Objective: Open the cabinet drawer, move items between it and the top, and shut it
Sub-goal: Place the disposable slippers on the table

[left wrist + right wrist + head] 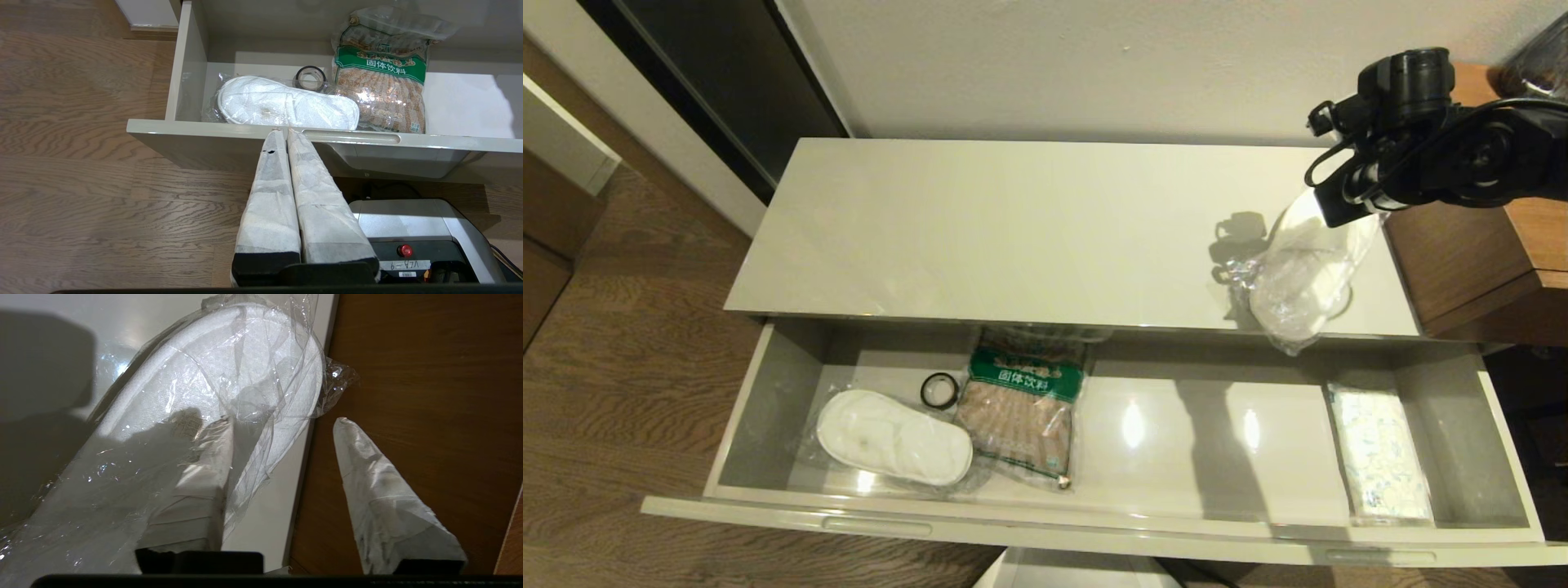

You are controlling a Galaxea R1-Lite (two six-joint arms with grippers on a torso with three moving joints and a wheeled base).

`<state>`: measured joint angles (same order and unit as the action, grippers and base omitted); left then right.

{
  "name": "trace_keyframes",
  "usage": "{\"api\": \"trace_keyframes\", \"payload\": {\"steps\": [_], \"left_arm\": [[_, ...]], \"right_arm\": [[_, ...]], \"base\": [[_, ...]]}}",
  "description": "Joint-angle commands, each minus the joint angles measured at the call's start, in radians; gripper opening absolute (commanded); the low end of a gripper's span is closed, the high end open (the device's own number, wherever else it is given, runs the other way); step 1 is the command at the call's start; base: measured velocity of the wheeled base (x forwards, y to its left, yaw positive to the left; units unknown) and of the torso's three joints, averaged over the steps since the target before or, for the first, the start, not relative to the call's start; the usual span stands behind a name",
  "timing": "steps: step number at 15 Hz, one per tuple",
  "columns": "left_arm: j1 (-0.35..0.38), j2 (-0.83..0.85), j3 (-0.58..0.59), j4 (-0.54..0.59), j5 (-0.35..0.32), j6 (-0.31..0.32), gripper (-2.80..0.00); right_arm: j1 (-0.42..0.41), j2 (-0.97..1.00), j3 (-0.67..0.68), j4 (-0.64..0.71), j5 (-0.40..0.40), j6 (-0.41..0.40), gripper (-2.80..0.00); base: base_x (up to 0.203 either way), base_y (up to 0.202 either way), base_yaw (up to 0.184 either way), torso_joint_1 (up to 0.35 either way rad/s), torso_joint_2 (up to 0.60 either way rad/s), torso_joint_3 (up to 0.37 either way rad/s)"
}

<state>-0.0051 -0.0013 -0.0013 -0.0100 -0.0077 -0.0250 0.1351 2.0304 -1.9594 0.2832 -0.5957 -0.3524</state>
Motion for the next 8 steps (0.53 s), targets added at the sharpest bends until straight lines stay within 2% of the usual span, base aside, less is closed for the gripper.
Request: {"api": "trace_keyframes", "payload": {"steps": [1,3,4,8], "left_arm": [[0.0,0.001,0.0,-0.001,0.0,0.0,-2.8],[-0.001,0.001,0.001,-0.001,0.0,-0.001,-2.8],[-0.001,0.001,0.001,-0.001,0.0,-0.001,-2.8],[-0.001,0.001,0.0,-0.001,0.0,0.0,-2.8]], "right_arm": [[0.001,-0.02,-0.001,0.004,-0.004,-0.003,0.0],[0.016,-0.06,0.029,0.032,-0.004,-0.003,0.0],[0.025,-0.083,0.06,0.05,-0.006,-0.001,-2.8],[0.073,-0.16,0.148,0.066,-0.051,0.027,-2.8]], "base": [[0.0,0.0,0.0,0.0,0.0,0.0],[0.0,0.0,0.0,0.0,0.0,0.0],[0.0,0.0,0.0,0.0,0.0,0.0],[0.0,0.0,0.0,0.0,0.0,0.0]]}}
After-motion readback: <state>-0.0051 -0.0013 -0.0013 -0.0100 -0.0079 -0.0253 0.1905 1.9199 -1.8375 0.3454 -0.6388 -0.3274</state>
